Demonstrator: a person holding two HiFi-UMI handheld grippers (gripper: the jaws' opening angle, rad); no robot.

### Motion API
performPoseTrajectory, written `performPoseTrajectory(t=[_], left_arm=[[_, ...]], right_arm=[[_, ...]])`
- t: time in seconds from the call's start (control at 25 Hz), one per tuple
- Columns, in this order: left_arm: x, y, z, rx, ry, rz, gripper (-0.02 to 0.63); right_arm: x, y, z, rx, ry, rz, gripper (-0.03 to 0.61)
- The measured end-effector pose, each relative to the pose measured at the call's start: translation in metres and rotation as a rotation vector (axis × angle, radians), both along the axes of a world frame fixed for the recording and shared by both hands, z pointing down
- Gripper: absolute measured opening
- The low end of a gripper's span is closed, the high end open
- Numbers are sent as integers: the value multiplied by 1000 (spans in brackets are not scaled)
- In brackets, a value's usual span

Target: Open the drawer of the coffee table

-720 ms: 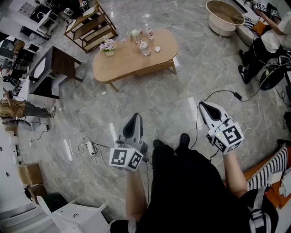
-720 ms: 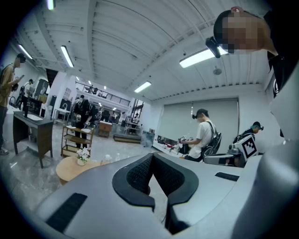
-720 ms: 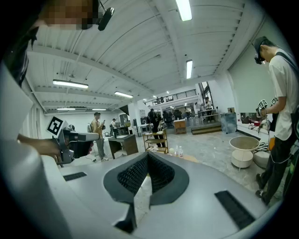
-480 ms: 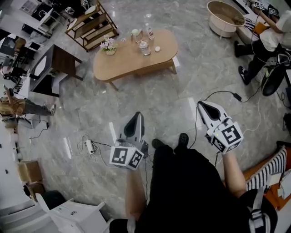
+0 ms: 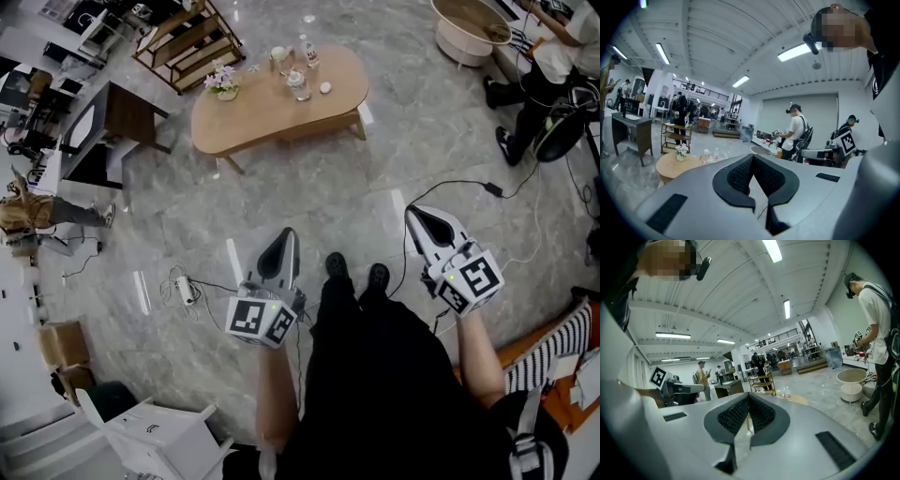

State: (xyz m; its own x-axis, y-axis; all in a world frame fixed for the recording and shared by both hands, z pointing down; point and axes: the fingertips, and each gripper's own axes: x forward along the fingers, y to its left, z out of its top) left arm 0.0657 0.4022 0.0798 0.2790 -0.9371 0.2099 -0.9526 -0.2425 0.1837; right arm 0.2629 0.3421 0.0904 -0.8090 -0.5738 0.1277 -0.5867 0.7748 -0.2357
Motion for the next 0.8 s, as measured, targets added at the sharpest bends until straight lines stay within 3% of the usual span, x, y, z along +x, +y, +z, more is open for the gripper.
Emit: performPoseTrajectory(t=[0.24, 0.48, 0.8], left_arm=[[-19, -13, 24, -48, 50, -14, 5], [-45, -65, 41, -57, 71, 16, 5], [-105, -153, 30, -22, 90, 66, 5]], right_arm=[[-4, -8, 25, -57, 60, 14, 12], [-23, -48, 38, -71, 136, 56, 12], [-92, -120, 15, -36, 157, 65, 12]])
